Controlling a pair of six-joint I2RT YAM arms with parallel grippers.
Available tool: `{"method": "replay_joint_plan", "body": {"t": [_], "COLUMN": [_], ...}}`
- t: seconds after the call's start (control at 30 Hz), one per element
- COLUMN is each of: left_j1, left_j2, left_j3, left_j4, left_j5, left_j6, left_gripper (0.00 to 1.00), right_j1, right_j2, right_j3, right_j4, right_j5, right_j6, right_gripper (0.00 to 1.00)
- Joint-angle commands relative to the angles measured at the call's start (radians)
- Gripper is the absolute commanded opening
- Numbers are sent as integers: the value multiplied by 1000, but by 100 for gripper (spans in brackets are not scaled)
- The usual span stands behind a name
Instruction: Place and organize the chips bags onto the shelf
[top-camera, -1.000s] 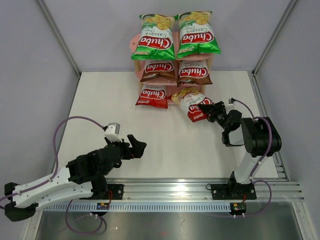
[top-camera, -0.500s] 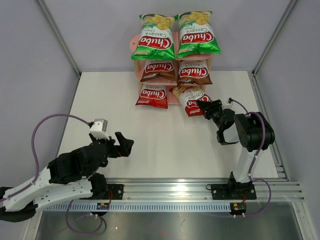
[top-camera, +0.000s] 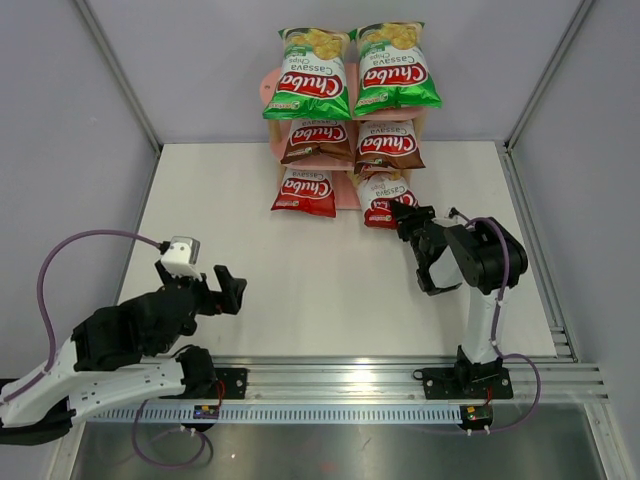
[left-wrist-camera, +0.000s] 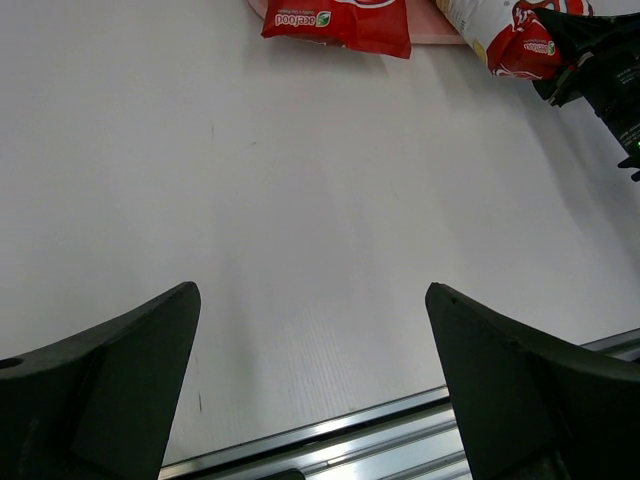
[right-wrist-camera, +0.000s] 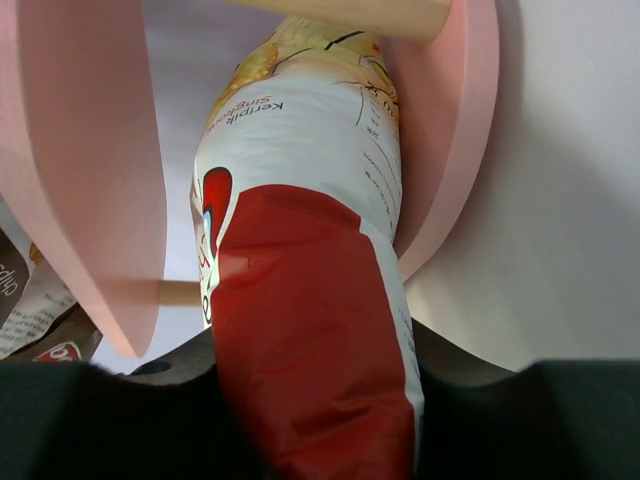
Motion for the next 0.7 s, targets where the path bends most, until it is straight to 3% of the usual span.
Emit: {"method": "replay_joint_plan", "body": {"t": [0.0, 0.37, 0.67], "left_j1": [0, 0, 3], "left_j2": [-56, -146, -188], "left_j3": [-22, -34, -37], "left_j4": [50, 33, 37], "left_j5": [-22, -79, -88], "left_j6": [58, 21, 30], "left_gripper": [99, 99, 99], "right_j1": [38, 158, 164], "right_j2": [50, 149, 224], "right_j3": [-1, 171, 350], "right_j4": [155, 56, -58], "right_j5": [228, 473, 478], "right_j6": [-13, -27, -44], "right_gripper": [23, 25, 25]}}
